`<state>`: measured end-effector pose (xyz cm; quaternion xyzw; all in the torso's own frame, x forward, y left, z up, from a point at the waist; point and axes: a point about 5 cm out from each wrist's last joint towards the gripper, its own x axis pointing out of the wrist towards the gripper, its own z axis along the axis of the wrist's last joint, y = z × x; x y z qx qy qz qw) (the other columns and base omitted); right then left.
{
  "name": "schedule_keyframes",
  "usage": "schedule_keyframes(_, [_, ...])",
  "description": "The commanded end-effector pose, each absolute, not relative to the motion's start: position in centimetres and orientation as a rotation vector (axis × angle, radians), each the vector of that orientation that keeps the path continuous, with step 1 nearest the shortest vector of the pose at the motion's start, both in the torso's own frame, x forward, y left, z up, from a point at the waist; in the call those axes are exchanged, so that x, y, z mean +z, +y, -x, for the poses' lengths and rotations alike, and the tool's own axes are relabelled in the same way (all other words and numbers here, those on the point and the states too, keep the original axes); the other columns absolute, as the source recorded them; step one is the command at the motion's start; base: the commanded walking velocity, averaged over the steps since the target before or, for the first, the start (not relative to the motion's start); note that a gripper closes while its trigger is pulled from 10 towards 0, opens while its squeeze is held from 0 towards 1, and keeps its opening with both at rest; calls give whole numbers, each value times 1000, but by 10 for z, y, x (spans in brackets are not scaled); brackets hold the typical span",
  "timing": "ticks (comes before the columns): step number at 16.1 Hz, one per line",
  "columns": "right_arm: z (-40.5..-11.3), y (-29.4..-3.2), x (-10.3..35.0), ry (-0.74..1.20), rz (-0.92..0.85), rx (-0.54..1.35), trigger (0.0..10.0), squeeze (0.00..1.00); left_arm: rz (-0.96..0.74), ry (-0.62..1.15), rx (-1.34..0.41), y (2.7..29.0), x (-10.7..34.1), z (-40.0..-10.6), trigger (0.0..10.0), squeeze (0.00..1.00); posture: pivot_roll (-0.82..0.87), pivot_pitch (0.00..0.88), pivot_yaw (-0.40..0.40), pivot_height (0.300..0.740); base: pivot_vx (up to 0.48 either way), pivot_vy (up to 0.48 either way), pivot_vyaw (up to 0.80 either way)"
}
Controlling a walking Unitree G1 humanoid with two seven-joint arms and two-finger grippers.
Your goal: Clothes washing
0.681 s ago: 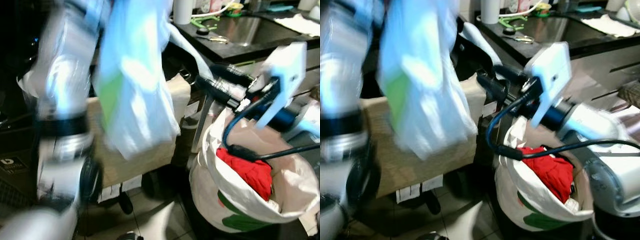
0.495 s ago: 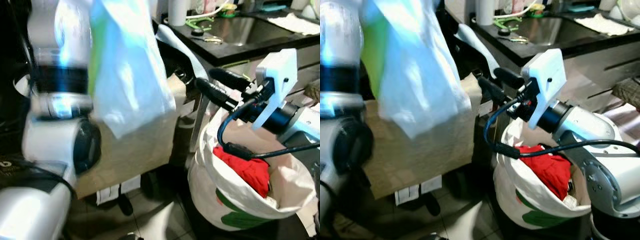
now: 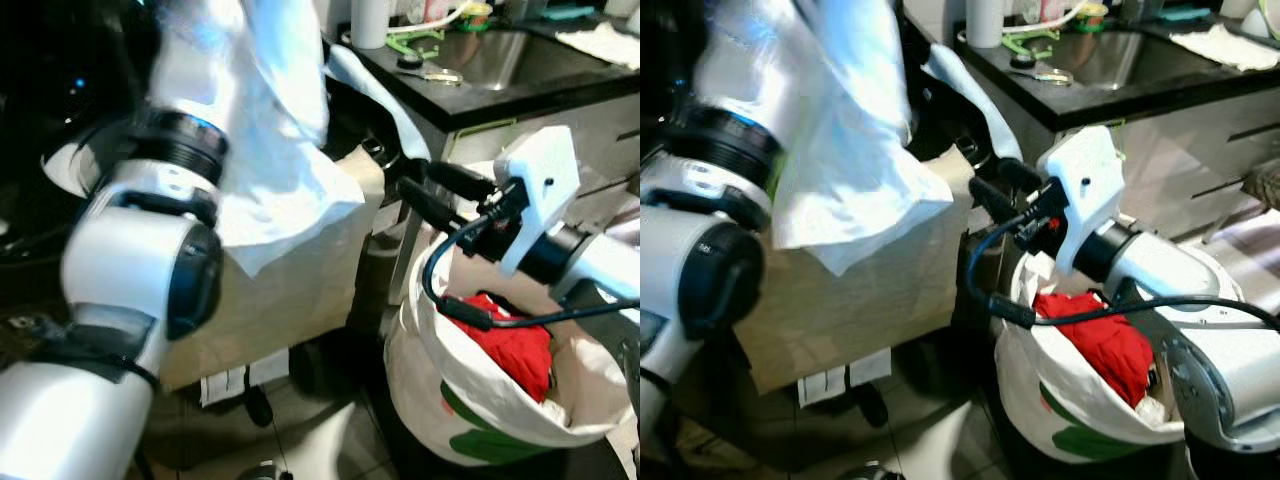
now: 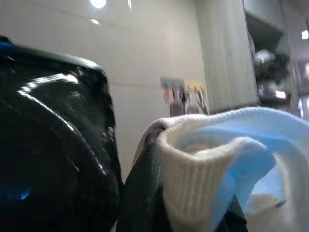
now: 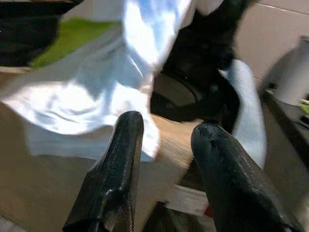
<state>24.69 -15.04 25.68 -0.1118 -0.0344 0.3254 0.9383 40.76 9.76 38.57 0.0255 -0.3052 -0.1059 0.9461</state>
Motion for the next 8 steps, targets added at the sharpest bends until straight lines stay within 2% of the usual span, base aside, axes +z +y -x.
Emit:
schedule_keyframes(1, [-249,-152,254,-59,245,638,10000,0,-109,-598,-190,97,377,-411,0,0,-77,0,92,740,0,0,0])
schedule_keyframes(3, [-247,-151,251,-47,251,633,10000,0,-239,-446,-163,100,342,-420,0,0,-83,0,100,740,0,0,0])
schedule_keyframes(4, [-246,-151,250,-44,254,634,10000,0,-276,-413,-110,110,336,-423,0,0,-85,0,104,740,0,0,0])
schedule_keyframes(6, [-245,-151,249,-41,258,634,10000,0,-307,-387,-56,125,334,-425,0,0,-86,0,105,740,0,0,0])
schedule_keyframes(8, [-244,-150,247,-35,261,639,10000,0,-298,-391,-79,141,337,-424,0,0,-89,0,111,740,0,0,0])
